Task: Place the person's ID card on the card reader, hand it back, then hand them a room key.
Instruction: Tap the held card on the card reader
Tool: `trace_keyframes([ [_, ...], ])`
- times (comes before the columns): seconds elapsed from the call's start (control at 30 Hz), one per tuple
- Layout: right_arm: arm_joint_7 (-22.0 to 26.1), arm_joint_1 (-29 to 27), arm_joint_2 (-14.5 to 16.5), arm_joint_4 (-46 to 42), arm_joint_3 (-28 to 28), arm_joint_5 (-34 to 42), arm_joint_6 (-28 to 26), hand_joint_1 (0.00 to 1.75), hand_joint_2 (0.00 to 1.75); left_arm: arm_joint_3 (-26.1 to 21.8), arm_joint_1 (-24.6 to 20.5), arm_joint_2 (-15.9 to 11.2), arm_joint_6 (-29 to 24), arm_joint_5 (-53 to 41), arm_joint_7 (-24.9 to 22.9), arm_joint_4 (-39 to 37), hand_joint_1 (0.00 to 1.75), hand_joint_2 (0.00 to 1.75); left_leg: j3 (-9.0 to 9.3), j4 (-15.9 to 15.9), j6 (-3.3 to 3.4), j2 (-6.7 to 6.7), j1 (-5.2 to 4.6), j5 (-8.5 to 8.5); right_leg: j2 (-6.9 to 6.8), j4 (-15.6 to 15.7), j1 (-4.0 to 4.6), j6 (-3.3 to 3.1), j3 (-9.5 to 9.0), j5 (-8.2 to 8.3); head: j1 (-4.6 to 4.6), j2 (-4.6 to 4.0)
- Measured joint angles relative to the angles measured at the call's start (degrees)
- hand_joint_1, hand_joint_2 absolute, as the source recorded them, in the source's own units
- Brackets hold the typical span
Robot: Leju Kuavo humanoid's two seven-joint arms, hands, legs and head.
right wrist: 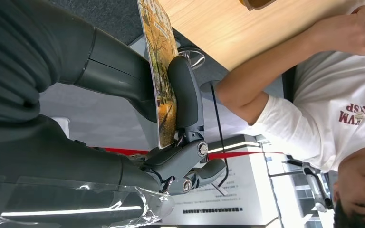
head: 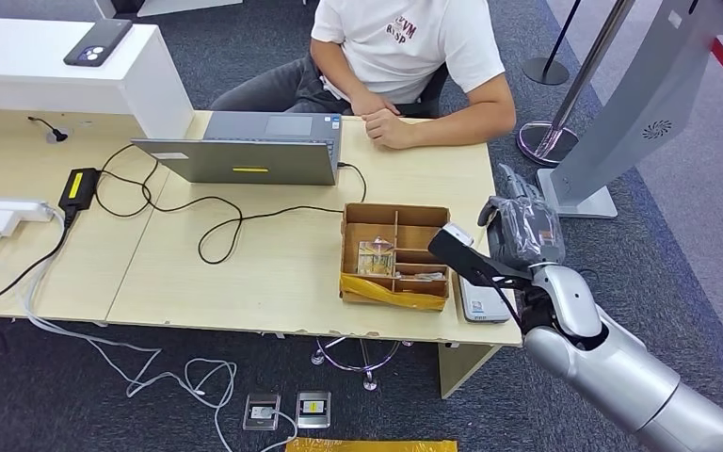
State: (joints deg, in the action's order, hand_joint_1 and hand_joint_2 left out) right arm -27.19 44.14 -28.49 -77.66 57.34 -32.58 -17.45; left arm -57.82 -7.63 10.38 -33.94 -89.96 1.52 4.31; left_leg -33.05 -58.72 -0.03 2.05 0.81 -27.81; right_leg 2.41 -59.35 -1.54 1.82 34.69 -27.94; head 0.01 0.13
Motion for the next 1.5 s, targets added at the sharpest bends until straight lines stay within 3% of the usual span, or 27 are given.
trace_keyframes([
  [0.83, -0.46, -12.11, 0.02, 1.84, -4.31, 0.26, -1.75, 1.75, 1.75, 0.01, 0.01, 0.11, -0.35, 0.01, -0.29, 0.00, 0.00, 0.00, -0.01, 0.00, 0.00, 0.01, 0.00, -0.01, -0.01, 0.01, 0.00, 0.00, 0.00, -0.01, -0.01, 0.00],
  [1.5, -0.91, -15.67, 0.00, 3.16, -7.05, 0.83, -2.37, 1.75, 1.75, 0.09, 0.01, 0.09, -0.25, 0.01, -0.29, 0.00, 0.00, 0.00, 0.00, 0.00, 0.00, 0.00, 0.00, -0.01, -0.01, 0.01, 0.00, 0.00, 0.00, -0.01, 0.00, 0.00],
])
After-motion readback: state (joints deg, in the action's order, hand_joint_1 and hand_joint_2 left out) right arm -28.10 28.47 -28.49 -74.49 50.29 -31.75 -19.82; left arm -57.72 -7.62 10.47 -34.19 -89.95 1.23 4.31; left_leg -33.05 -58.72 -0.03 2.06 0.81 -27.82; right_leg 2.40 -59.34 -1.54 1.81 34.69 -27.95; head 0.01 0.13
